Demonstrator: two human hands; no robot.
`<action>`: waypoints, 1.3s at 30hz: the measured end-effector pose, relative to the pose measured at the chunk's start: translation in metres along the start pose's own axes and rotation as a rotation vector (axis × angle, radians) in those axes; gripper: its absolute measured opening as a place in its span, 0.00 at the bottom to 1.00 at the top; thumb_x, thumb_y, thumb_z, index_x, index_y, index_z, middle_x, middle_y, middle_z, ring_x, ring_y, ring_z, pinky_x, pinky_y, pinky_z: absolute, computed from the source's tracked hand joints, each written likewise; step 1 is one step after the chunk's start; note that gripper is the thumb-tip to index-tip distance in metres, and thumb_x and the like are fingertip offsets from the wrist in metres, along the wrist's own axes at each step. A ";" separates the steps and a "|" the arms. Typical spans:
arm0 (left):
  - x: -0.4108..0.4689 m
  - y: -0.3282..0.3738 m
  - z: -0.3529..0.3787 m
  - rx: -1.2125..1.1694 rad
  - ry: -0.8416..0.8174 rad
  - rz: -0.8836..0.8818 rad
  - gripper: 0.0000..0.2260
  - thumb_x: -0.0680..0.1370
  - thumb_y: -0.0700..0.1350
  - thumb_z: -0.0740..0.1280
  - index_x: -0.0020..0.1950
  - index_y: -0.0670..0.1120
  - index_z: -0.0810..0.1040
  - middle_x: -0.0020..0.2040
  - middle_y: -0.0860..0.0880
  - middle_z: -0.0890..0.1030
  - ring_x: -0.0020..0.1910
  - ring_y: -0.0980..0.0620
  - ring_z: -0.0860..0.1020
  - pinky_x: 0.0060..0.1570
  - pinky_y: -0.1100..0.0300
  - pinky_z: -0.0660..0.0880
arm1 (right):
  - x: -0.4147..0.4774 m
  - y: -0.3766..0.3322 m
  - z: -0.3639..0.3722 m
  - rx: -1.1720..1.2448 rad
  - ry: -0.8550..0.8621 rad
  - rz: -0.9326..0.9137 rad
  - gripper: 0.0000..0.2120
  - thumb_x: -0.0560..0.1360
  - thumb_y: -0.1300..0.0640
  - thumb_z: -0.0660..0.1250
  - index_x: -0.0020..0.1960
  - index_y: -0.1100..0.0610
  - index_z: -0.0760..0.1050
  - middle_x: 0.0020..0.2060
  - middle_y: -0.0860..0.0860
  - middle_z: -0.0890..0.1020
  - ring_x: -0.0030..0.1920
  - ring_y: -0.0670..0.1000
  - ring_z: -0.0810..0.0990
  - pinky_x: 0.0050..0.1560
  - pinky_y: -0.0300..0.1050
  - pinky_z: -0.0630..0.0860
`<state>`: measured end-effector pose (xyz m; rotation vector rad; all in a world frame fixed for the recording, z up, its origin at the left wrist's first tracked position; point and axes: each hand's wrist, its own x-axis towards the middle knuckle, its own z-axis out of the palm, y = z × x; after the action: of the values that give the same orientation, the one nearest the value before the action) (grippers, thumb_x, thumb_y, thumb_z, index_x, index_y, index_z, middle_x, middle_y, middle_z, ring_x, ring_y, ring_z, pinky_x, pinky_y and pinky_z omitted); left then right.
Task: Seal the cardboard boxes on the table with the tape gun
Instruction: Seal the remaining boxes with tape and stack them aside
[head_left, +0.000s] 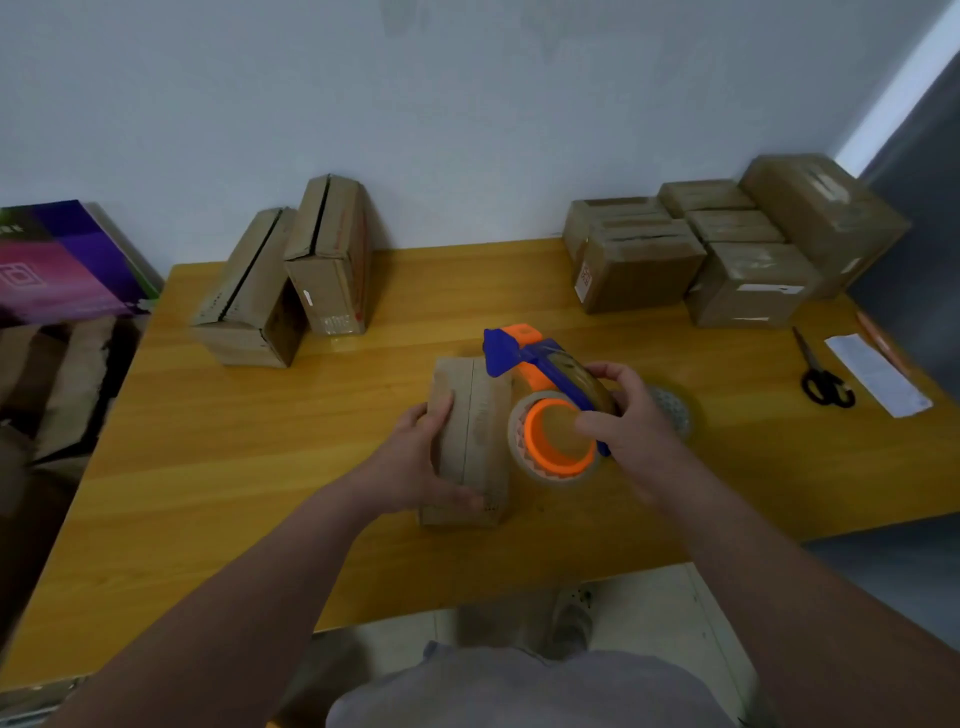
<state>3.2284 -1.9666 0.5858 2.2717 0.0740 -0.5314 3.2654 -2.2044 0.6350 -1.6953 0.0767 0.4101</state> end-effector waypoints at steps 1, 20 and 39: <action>0.001 0.000 0.000 0.048 -0.020 0.003 0.58 0.63 0.51 0.80 0.79 0.55 0.42 0.77 0.49 0.47 0.75 0.46 0.54 0.72 0.52 0.62 | -0.001 0.000 -0.002 -0.004 -0.004 -0.006 0.25 0.71 0.70 0.67 0.64 0.52 0.67 0.51 0.55 0.76 0.44 0.51 0.79 0.37 0.41 0.76; -0.022 0.056 -0.041 -0.998 0.081 -0.304 0.19 0.78 0.59 0.61 0.46 0.44 0.79 0.35 0.48 0.80 0.32 0.53 0.77 0.35 0.59 0.75 | -0.009 -0.008 -0.004 -0.054 -0.221 -0.124 0.33 0.57 0.66 0.67 0.59 0.44 0.69 0.54 0.53 0.76 0.45 0.46 0.80 0.38 0.38 0.77; -0.035 0.013 -0.040 -0.674 0.449 -0.343 0.09 0.78 0.40 0.67 0.38 0.42 0.74 0.35 0.46 0.75 0.33 0.51 0.70 0.36 0.57 0.72 | -0.033 -0.025 -0.041 -0.622 -0.286 -0.238 0.34 0.62 0.51 0.81 0.59 0.34 0.66 0.57 0.37 0.71 0.54 0.44 0.77 0.45 0.38 0.80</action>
<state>3.2133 -1.9428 0.6334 1.6699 0.7596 -0.1169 3.2506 -2.2455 0.6729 -2.2009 -0.5055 0.5248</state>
